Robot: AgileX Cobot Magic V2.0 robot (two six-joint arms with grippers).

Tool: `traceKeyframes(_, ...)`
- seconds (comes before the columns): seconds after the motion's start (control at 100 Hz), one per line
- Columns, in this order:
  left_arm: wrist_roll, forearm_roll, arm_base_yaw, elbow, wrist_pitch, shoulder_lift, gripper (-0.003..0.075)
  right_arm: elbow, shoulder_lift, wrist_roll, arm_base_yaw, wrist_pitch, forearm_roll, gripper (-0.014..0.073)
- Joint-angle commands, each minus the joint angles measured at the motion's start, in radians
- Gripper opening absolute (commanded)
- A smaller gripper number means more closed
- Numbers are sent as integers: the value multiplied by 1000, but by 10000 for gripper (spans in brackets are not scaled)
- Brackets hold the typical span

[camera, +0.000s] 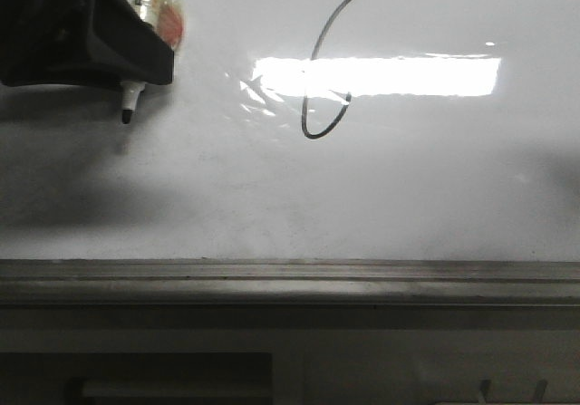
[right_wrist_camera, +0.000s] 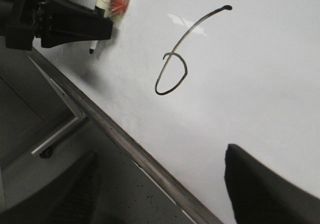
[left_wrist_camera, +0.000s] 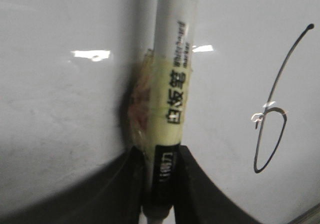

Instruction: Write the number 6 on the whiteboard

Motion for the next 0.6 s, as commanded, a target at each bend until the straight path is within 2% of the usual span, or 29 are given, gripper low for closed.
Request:
traceKeyframes(0.0,-21,-15,4,-35,-5,-4,-20,-25,-4,-4,-9,-31,44,467)
traceKeyframes(0.22,-21,-13,4,-35,-6,-8,-15,-24,-4,-4,-9,-28,44,467)
traceKeyframes(0.29,-21,-8,4,-35,-5,-8,20,-24,-4,-4,-9,-30,44,467)
traceKeyframes(0.41,-21,-8,4,-35,-5,-9,171,-24,-4,-4,-9,-30,44,467)
traceKeyframes(0.53,-21,-8,4,-35,-5,-10,393,-24,-4,-4,-9,-30,44,467)
traceKeyframes(0.59,-21,-8,4,-35,-5,-10,473,-24,-4,-4,-9,-30,44,467)
